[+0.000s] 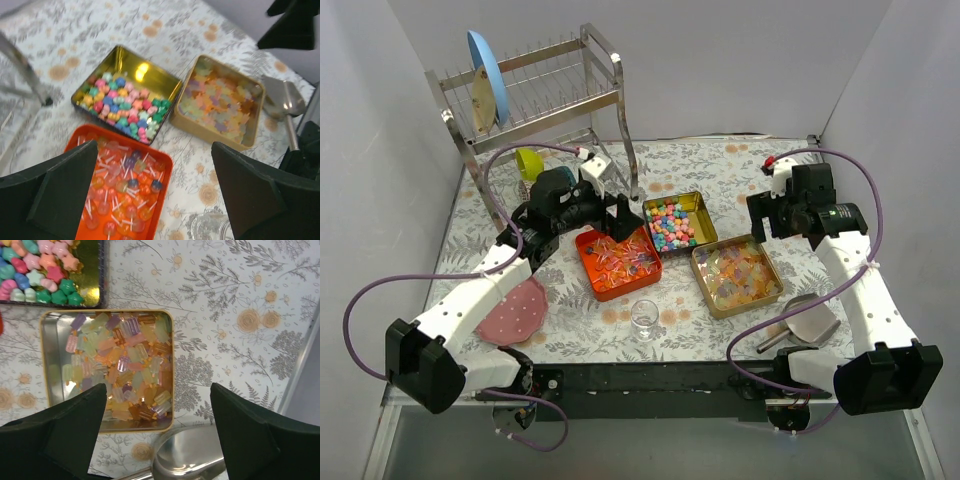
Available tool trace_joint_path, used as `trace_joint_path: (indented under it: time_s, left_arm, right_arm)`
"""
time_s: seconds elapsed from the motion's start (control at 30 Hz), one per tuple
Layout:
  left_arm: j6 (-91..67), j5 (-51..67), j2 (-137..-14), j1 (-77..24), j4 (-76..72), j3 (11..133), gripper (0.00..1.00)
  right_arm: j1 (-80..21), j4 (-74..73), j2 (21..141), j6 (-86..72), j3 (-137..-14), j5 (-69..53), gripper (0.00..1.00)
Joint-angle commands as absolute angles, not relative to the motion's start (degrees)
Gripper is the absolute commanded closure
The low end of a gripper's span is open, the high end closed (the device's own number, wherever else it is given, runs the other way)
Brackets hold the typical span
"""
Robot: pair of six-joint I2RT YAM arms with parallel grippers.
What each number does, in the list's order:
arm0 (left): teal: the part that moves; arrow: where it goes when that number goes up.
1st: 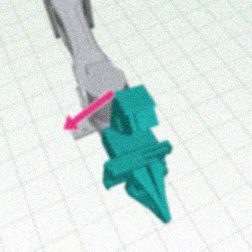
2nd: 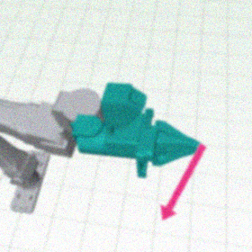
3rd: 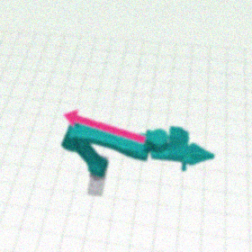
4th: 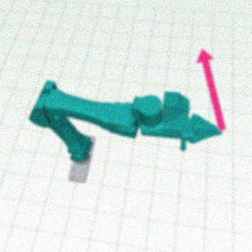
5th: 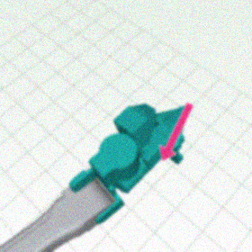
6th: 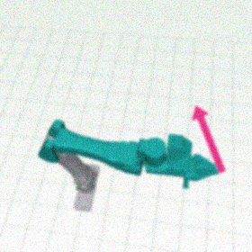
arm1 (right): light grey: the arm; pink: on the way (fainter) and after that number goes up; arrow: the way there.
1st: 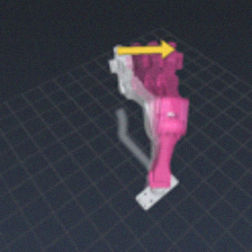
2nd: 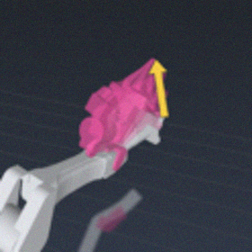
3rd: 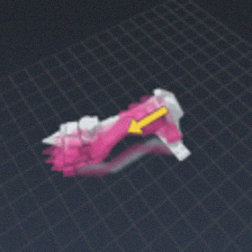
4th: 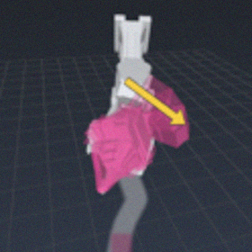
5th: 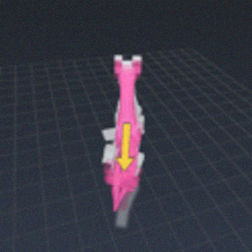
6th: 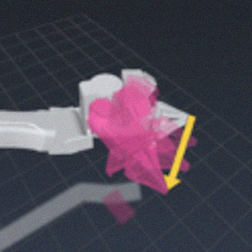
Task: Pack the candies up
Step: Move the storage box to the center of the board.
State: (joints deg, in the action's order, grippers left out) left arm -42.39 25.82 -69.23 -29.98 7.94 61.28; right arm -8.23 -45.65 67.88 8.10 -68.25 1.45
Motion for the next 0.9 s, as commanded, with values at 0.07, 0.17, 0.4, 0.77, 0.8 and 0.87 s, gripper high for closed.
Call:
trace_joint_path:
  time_s: [0.07,0.17,0.4,0.77,0.8,0.87]
  left_arm:
    - [-46.32,15.2,-67.94,-30.32,17.48,56.35,0.02]
    - [-46.58,16.35,-66.54,-30.23,17.4,54.14,0.16]
    - [-40.17,19.68,-71.96,-30.15,14.94,56.6,1.0]
    - [-37.61,19.16,-88.58,-30.23,9.24,56.51,1.0]
    - [-37.97,18.73,-89.9,-30.23,8.79,57.04,1.0]
    - [-38.32,19.85,-93.76,-30.23,7.74,58.53,1.0]
  right_arm:
    - [-8.0,-39.46,69.95,16.52,-70.22,-10.95,0.32]
    - [-8.09,-40.26,73.82,18.36,-70.49,-18.69,0.93]
    - [-8.09,-34.99,78.57,17.41,-64.17,-18.99,0.99]
    - [-8.09,-28.83,87.52,17.84,-61.52,-14.33,0.99]
    - [-8.09,-28.83,88.15,17.93,-61.78,-14.33,0.99]
    - [-8.09,-28.56,90.16,18.19,-62.57,-13.89,0.99]
